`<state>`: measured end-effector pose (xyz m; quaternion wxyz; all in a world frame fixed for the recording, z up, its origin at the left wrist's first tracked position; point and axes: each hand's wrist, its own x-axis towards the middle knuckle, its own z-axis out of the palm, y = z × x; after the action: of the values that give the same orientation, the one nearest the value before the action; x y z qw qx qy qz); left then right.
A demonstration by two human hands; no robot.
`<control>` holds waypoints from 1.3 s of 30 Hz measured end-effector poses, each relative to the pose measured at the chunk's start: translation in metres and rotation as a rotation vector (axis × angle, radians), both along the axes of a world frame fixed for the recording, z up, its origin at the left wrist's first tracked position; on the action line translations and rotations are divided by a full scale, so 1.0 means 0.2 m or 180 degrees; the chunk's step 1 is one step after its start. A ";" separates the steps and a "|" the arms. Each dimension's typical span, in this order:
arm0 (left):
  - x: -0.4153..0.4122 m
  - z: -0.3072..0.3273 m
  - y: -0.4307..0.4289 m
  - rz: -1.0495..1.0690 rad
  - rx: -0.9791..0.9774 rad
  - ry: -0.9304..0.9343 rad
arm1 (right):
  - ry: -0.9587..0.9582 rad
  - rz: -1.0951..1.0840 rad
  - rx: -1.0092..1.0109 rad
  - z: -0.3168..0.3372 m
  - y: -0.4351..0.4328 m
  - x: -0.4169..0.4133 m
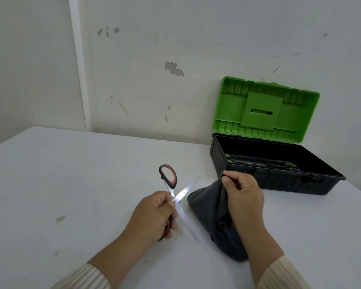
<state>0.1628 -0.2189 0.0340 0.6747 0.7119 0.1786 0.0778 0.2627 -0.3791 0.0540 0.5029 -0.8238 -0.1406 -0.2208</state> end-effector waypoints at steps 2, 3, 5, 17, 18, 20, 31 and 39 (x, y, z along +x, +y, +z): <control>0.01 -0.01 0.01 0.0080 -0.0100 -0.0032 | -0.0080 0.0239 0.0235 0.03 0.01 -0.06; 0.01 -0.01 0.02 0.0091 -0.0120 -0.0045 | -0.0108 0.0479 0.0152 0.02 0.05 -0.10; 0.00 -0.01 0.01 0.0036 -0.0052 -0.0077 | -0.0243 0.1030 -0.0476 -0.03 0.14 -0.18; -0.03 0.02 -0.01 -0.0079 0.0180 -0.0229 | -0.0601 0.1184 -0.0718 -0.08 0.18 -0.14; -0.03 0.03 0.00 -0.0084 0.0185 -0.0214 | -0.0544 0.0935 -0.0597 -0.06 0.16 -0.10; -0.04 0.06 -0.01 -0.0128 0.0261 -0.0273 | -0.0339 0.0403 -0.0314 -0.03 0.10 -0.02; 0.01 -0.07 0.13 0.0496 0.3919 -0.1731 | 0.1605 0.1691 0.0367 0.09 0.04 -0.13; 0.01 0.02 0.11 0.0659 0.1186 -0.0462 | 0.1351 0.1599 -0.0288 0.06 0.06 -0.12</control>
<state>0.1640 -0.1961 0.0373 0.5311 0.7946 0.1842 0.2293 0.2388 -0.3664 0.0667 0.5226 -0.8125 -0.2410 0.0931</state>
